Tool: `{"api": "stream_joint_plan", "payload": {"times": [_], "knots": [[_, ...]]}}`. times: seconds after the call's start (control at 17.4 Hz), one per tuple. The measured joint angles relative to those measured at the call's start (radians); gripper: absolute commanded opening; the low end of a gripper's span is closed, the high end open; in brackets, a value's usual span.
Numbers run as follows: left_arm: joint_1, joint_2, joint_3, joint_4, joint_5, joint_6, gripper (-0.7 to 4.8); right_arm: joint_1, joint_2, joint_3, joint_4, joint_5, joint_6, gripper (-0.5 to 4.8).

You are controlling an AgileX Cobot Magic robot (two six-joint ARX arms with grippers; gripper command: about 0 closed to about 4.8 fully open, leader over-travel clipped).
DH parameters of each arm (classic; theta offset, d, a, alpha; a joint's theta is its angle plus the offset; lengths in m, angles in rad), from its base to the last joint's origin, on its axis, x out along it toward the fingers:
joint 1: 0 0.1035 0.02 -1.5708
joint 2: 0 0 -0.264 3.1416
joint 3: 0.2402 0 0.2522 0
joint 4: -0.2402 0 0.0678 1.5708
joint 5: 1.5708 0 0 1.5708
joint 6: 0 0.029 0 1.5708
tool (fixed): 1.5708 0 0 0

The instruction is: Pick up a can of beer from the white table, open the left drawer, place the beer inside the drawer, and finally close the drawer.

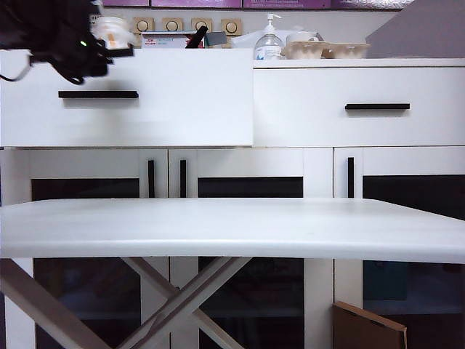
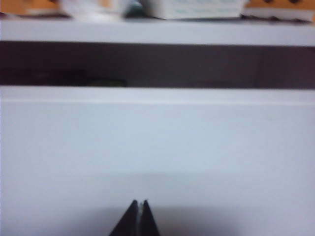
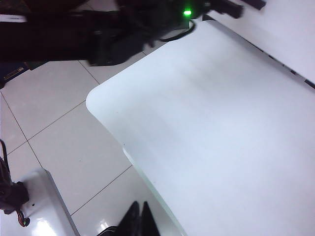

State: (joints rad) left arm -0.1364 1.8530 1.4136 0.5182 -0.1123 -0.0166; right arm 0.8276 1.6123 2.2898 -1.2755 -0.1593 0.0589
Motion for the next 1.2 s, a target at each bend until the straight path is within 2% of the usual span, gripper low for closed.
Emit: {"api": "stream_joint_plan", "payload": {"times": [0.52, 1.2], "knots": [[0.002, 0.236, 0.353, -0.131, 0.024, 0.000, -0.05, -0.001, 0.000, 0.000, -0.037, 0.000, 0.015, -0.04], [0.008, 0.433, 0.620, -0.150, 0.030, 0.000, -0.05, -0.002, -0.003, 0.000, -0.042, 0.001, 0.016, -0.04]]}}
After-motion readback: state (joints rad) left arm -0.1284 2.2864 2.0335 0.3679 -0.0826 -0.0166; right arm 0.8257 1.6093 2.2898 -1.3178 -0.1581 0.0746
